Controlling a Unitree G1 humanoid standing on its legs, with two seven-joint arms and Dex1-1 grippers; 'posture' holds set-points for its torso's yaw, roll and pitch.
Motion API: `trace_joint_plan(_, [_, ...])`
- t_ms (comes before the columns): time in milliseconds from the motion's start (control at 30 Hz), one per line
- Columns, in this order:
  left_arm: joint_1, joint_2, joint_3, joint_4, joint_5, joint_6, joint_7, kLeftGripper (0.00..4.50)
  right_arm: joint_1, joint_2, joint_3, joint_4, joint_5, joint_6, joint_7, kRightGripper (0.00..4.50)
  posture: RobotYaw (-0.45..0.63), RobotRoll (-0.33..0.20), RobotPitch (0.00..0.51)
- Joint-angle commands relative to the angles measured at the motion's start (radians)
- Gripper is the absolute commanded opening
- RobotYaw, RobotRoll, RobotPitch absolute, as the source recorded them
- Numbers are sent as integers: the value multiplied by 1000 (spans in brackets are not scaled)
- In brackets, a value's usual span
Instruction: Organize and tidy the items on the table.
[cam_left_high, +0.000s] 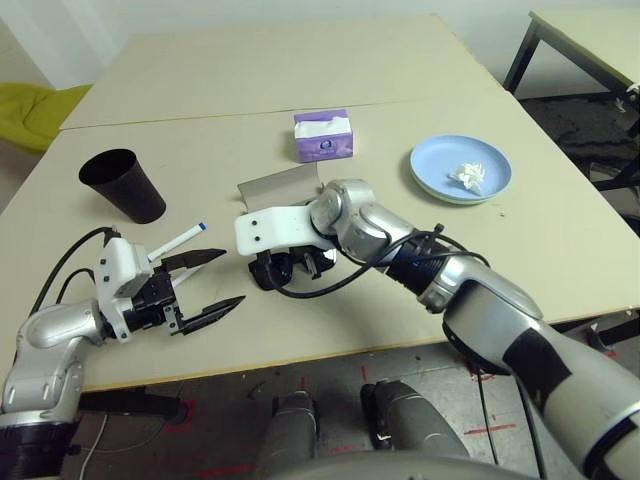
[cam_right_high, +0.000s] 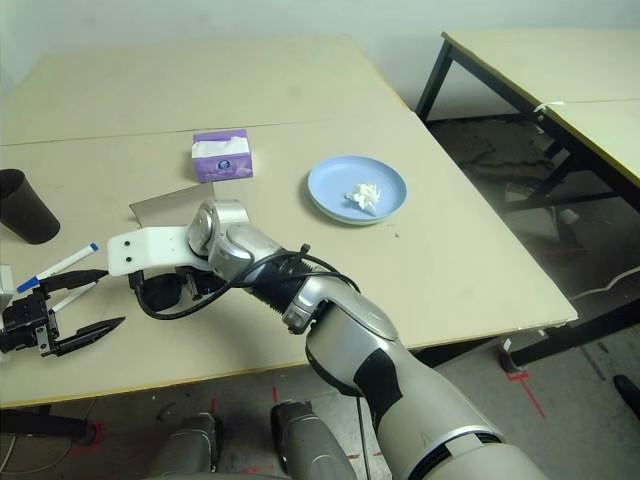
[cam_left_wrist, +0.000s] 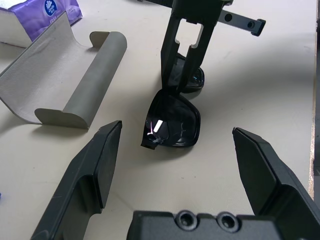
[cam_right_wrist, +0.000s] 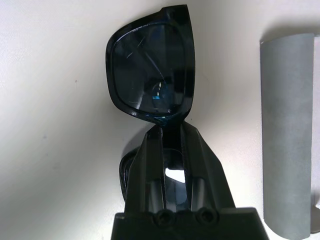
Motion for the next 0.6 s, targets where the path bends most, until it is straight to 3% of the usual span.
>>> trace_joint_plan(33, [-3, 0, -9, 18, 7, -5, -3, 4500, -49, -33, -36, 56, -1, -18, 15, 195, -90, 0, 151])
trace_joint_plan(367, [-31, -4, -21, 42, 12, -11, -4, 4500, -118, -47, -82, 103, 4, -46, 21, 165, -103, 0, 144])
trace_joint_plan(600, [-33, -4, -14, 42, 5, 0, 6, 4500, -187, 37, -158, 212, 23, -118, -116, 159, -99, 0, 146])
